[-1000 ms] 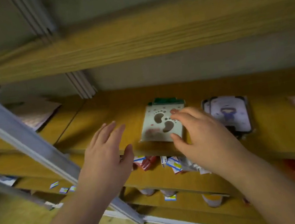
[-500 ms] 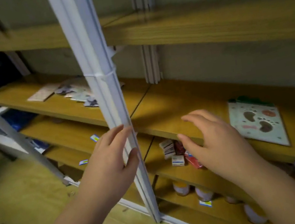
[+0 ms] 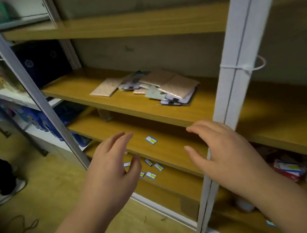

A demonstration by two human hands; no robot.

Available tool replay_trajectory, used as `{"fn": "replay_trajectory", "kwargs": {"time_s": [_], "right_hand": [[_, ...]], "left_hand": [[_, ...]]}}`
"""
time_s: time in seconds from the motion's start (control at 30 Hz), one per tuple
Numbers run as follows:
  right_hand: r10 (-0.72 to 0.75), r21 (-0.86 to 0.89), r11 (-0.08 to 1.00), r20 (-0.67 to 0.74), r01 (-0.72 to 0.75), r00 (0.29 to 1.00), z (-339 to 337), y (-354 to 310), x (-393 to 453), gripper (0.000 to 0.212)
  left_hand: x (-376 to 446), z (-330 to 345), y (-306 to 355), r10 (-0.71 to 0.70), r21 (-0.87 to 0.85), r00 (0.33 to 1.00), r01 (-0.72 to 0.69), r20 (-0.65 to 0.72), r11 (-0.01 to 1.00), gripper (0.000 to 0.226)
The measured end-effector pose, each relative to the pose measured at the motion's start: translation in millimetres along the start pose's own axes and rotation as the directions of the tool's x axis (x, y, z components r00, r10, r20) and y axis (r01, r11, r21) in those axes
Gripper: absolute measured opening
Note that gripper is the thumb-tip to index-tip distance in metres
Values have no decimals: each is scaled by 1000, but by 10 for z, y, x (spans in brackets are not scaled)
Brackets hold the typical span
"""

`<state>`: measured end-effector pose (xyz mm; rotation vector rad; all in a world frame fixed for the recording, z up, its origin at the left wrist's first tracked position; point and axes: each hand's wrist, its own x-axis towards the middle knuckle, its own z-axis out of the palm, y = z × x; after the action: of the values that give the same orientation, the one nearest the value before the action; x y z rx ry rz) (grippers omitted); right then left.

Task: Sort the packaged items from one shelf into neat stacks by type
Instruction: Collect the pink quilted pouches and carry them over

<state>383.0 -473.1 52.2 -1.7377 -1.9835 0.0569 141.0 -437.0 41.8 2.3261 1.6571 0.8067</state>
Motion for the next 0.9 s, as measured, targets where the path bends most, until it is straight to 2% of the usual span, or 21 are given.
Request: {"fn": "replay_trajectory", "kwargs": {"time_s": [0.17, 0.37, 0.67, 0.77, 0.9], "right_hand": [[6, 19, 1000, -8, -6, 1000, 248, -129, 363, 45], [-3, 49, 999, -4, 3, 1000, 608, -180, 939, 47], [-67, 92, 994, 33, 64, 997, 1045, -260, 1980, 49], [-55, 95, 994, 50, 50, 997, 1127, -263, 2185, 47], [-23, 98, 995, 51, 18, 998, 1257, -233, 2407, 45]], "left_hand": [[228, 16, -332, -74, -26, 997, 74, -3, 997, 57], [678, 73, -683, -54, 21, 998, 53, 21, 998, 58], [1362, 25, -1367, -176, 61, 984, 177, -24, 982, 58], [1615, 89, -1469, -169, 48, 986, 169, 4, 984, 59], [2016, 220, -1636, -82, 44, 996, 80, 43, 996, 58]]}}
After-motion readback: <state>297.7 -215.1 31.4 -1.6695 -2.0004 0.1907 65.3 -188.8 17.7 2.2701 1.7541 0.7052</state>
